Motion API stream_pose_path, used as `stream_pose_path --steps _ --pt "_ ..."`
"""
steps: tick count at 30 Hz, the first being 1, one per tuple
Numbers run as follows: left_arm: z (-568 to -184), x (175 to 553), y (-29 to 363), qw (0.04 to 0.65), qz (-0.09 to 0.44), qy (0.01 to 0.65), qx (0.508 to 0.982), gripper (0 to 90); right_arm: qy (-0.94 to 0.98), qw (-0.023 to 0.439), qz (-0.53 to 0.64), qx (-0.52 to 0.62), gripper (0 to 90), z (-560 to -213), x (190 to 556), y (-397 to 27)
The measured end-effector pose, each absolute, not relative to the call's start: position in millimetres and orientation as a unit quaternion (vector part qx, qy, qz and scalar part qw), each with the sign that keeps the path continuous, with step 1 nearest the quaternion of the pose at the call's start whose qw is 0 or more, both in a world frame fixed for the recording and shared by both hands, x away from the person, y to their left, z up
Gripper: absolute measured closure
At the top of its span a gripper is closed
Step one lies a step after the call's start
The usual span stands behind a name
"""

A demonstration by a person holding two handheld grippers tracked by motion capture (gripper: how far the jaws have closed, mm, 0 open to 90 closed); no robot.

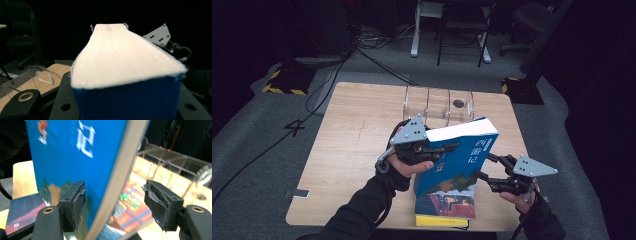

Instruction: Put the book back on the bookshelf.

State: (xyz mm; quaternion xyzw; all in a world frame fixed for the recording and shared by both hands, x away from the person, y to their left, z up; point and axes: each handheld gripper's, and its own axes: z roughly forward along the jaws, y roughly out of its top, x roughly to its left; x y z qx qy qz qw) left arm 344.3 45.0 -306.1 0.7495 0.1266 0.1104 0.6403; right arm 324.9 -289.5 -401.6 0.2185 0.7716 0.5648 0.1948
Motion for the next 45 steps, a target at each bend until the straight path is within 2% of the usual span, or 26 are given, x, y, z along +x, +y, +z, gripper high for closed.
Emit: stream_pose_path --steps 10,15,25,29,45 --pt "-282.6 342.5 49.5 0.611 0.166 0.146 0.760 59.9 0.765 0.210 0.538 0.285 34.1 -425.6 337.9 -323.6" --pt "-275.2 352.8 68.2 0.597 0.204 0.182 0.754 60.0 0.755 0.217 0.534 0.313 34.4 -435.0 342.5 -337.3" --pt "-274.7 371.0 106.8 0.567 0.270 0.252 0.737 60.0 0.755 0.210 0.528 0.327 34.7 -443.1 344.9 -340.9" --pt "-275.5 375.4 110.7 0.551 0.299 0.267 0.733 60.0 0.759 0.205 0.525 0.325 34.7 -446.4 345.8 -339.0" --pt "-266.8 431.3 122.5 0.502 0.290 0.345 0.738 59.9 0.780 0.182 0.510 0.314 35.4 -454.5 347.9 -332.1"
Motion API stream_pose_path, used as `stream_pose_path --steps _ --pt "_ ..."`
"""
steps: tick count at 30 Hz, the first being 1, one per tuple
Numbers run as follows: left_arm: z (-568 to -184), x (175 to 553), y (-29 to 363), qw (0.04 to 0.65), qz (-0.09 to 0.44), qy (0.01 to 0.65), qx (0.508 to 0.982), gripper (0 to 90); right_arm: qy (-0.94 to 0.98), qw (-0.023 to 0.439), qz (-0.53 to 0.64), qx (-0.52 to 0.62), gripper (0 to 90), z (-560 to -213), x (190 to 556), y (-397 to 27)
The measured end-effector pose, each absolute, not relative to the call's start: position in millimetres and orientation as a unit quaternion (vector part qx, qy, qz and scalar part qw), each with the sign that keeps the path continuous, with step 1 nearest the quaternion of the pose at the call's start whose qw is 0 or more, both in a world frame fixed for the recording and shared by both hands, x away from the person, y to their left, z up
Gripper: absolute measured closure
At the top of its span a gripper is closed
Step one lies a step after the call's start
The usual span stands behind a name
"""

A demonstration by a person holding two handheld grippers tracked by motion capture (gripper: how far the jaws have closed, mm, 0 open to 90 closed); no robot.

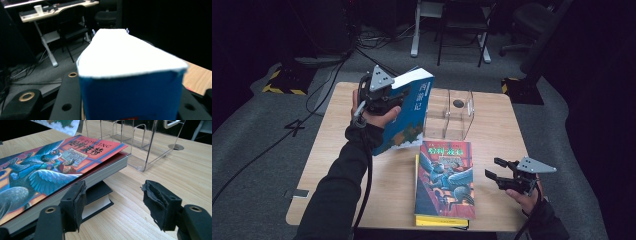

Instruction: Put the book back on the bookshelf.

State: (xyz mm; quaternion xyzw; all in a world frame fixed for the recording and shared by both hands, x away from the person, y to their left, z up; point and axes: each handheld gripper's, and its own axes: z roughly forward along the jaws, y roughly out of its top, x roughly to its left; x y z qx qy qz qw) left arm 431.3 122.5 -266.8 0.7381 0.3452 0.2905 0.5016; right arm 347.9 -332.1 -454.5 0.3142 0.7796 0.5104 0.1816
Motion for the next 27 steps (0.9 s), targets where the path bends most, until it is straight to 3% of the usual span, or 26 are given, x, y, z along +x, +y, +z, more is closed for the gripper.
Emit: stream_pose_path --steps 12,27 --pt "-267.8 461.0 91.1 0.449 0.300 0.349 0.766 59.8 0.789 0.173 0.499 0.314 35.5 -456.0 349.3 -328.5" --pt "-277.5 494.0 74.9 0.442 0.304 0.427 0.728 59.8 0.792 0.170 0.499 0.307 35.5 -455.1 348.9 -326.5"
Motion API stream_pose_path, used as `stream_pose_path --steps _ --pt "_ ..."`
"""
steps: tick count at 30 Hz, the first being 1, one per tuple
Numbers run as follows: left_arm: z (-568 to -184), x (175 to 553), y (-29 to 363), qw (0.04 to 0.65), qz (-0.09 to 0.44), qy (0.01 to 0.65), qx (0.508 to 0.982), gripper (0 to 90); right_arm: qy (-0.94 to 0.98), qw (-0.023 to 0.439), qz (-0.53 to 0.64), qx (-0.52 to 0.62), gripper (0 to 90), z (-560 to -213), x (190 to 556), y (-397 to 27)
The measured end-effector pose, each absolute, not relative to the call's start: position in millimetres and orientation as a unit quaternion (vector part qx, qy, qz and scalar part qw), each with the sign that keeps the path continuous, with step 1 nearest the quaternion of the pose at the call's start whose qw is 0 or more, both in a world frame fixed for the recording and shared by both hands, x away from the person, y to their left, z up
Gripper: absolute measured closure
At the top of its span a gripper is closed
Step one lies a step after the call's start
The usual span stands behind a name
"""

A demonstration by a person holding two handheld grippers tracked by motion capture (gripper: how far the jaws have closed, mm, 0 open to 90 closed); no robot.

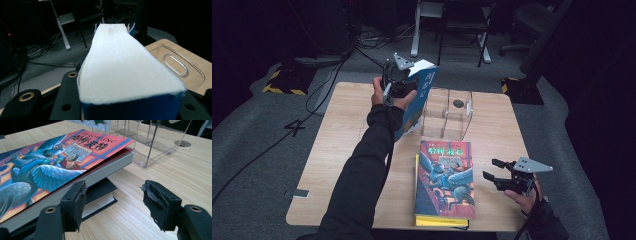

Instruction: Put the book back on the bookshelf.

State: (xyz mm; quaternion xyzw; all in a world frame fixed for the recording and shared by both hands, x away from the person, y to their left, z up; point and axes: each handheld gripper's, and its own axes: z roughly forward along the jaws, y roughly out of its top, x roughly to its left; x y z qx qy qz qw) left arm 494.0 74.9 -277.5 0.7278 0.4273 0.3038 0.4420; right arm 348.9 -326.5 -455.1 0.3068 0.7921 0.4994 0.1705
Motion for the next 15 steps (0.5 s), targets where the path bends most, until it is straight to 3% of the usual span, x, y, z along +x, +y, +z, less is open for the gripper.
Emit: stream_pose_path --steps 15 --pt "-282.7 525.4 56.5 0.436 0.328 0.476 0.689 59.8 0.795 0.171 0.496 0.305 35.9 -455.2 347.2 -322.5"
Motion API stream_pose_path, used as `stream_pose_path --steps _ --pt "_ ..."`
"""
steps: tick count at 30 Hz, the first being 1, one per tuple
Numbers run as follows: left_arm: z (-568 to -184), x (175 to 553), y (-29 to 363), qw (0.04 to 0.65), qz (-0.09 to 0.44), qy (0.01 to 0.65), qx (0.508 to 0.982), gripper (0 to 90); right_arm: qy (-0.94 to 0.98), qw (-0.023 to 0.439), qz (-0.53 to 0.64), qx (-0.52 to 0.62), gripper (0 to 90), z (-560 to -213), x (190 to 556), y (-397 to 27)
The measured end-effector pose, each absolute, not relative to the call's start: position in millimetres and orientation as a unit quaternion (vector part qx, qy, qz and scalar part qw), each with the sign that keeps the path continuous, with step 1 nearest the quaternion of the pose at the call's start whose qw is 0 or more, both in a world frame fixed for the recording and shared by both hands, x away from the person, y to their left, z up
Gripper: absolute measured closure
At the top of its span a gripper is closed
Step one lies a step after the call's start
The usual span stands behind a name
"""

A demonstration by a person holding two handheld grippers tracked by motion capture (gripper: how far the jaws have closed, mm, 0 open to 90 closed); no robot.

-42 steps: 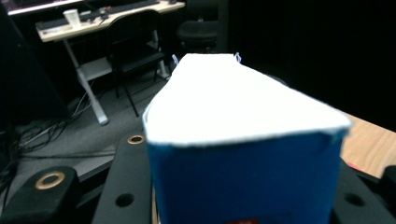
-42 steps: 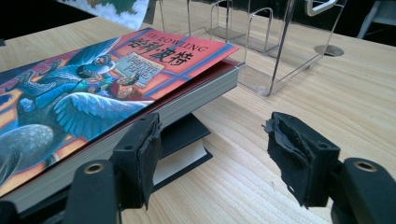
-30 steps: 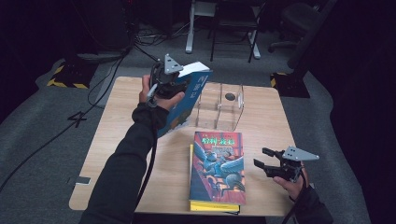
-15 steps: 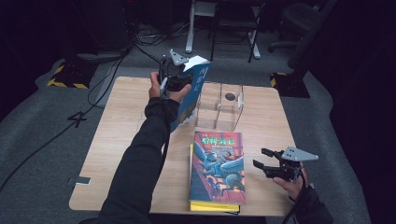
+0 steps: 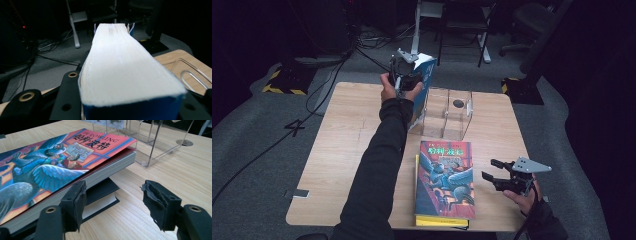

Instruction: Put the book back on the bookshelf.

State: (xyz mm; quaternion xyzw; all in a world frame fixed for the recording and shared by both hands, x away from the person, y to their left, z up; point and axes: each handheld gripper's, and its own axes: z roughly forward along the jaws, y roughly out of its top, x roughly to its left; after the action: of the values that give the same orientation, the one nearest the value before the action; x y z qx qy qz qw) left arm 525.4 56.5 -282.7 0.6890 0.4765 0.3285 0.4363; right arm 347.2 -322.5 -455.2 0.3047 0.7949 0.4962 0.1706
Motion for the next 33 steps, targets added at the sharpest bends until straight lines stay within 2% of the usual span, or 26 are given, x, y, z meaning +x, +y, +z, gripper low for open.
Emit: stream_pose_path --steps 14,21,26,33 --pt "-295.9 555.0 36.6 0.436 0.342 0.469 0.688 59.8 0.795 0.168 0.498 0.303 36.1 -455.5 346.4 -322.2" --pt "-311.2 561.8 39.9 0.448 0.363 0.456 0.678 59.8 0.795 0.166 0.500 0.299 36.1 -456.0 345.9 -323.2" --pt "-329.0 558.7 48.6 0.478 0.359 0.448 0.665 59.7 0.796 0.166 0.501 0.298 36.1 -456.5 346.3 -322.3" --pt "-335.5 552.8 62.6 0.489 0.353 0.444 0.663 59.5 0.797 0.167 0.501 0.294 36.4 -455.9 345.5 -322.3"
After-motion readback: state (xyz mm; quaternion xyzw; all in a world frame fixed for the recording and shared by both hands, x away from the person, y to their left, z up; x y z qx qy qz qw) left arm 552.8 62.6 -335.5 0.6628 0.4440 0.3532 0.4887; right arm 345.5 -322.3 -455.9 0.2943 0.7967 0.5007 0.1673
